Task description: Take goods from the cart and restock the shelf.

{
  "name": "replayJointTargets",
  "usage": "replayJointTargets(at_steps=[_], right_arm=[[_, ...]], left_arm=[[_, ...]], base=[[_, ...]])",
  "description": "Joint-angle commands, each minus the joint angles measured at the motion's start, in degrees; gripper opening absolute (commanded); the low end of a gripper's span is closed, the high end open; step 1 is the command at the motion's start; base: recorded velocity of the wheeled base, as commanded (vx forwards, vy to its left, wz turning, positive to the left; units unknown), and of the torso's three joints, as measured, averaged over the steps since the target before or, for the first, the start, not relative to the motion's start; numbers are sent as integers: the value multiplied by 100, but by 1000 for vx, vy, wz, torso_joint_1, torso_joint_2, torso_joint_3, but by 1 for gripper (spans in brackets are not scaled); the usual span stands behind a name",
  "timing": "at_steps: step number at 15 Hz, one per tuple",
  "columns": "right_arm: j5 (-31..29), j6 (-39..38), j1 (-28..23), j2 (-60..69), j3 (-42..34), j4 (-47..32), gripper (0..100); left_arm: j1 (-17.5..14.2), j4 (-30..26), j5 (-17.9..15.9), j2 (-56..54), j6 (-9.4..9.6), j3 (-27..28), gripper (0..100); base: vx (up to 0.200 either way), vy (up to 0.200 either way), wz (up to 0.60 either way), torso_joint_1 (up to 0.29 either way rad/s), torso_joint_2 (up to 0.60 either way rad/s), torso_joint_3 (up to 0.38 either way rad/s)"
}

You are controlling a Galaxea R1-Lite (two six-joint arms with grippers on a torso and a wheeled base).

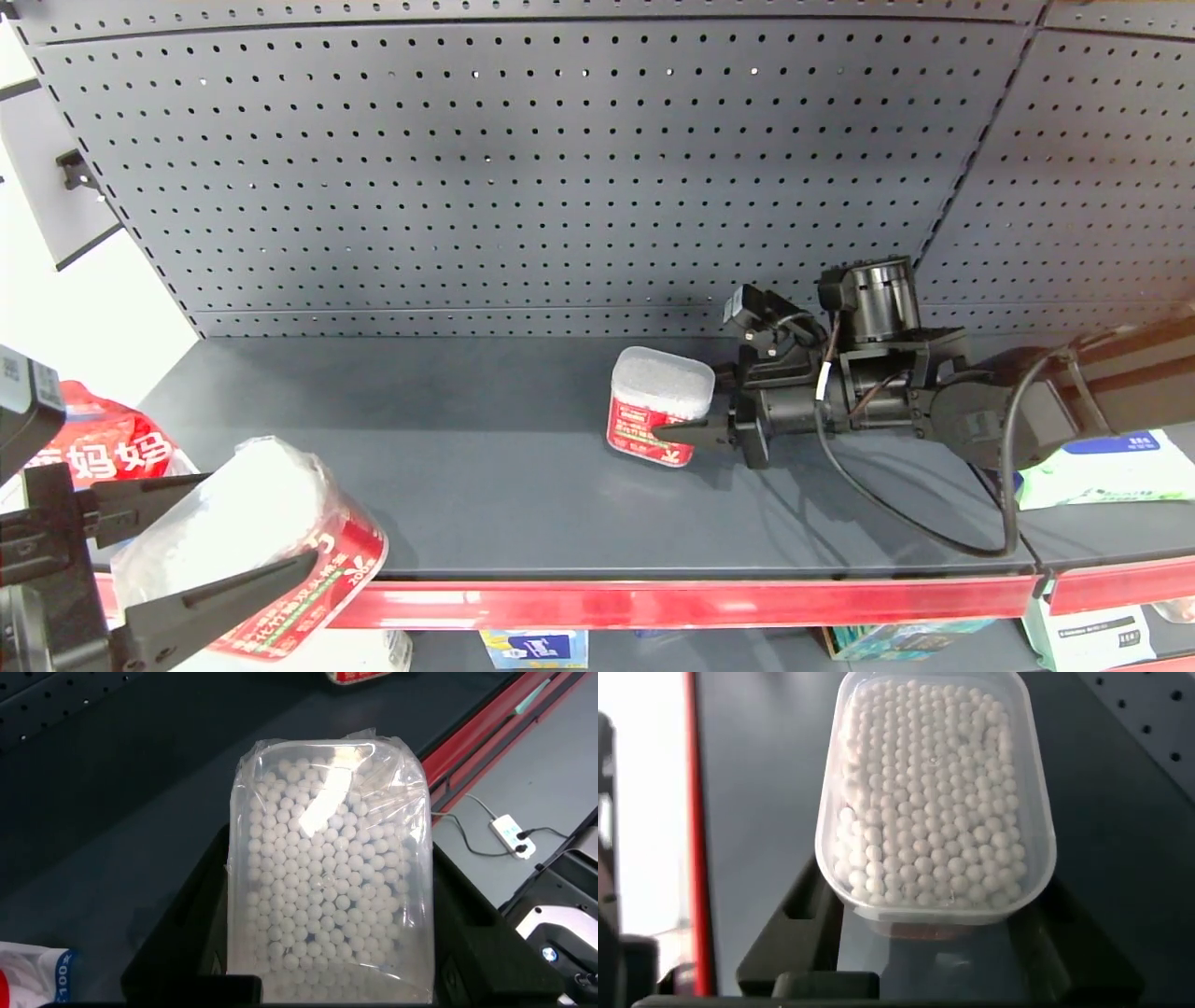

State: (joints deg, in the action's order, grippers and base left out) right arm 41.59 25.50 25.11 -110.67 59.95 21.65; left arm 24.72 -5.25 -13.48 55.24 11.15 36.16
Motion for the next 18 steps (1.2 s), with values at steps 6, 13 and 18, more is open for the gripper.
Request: replayJointTargets(at_steps=[6,13,18], right_arm=[[411,754,82,238,-221,-3,0],[595,1027,433,344,-687,6,0],[710,1255,512,291,-836,-3,0]], left_arm=[[6,-2,-23,5,1,14,0],[-3,-2,-14,-4,1,23,0],[-3,-2,-23,5,-8,32,0]], base=[[0,0,0,0,0,0],[0,0,0,0,0,0],[0,0,0,0,0,0]])
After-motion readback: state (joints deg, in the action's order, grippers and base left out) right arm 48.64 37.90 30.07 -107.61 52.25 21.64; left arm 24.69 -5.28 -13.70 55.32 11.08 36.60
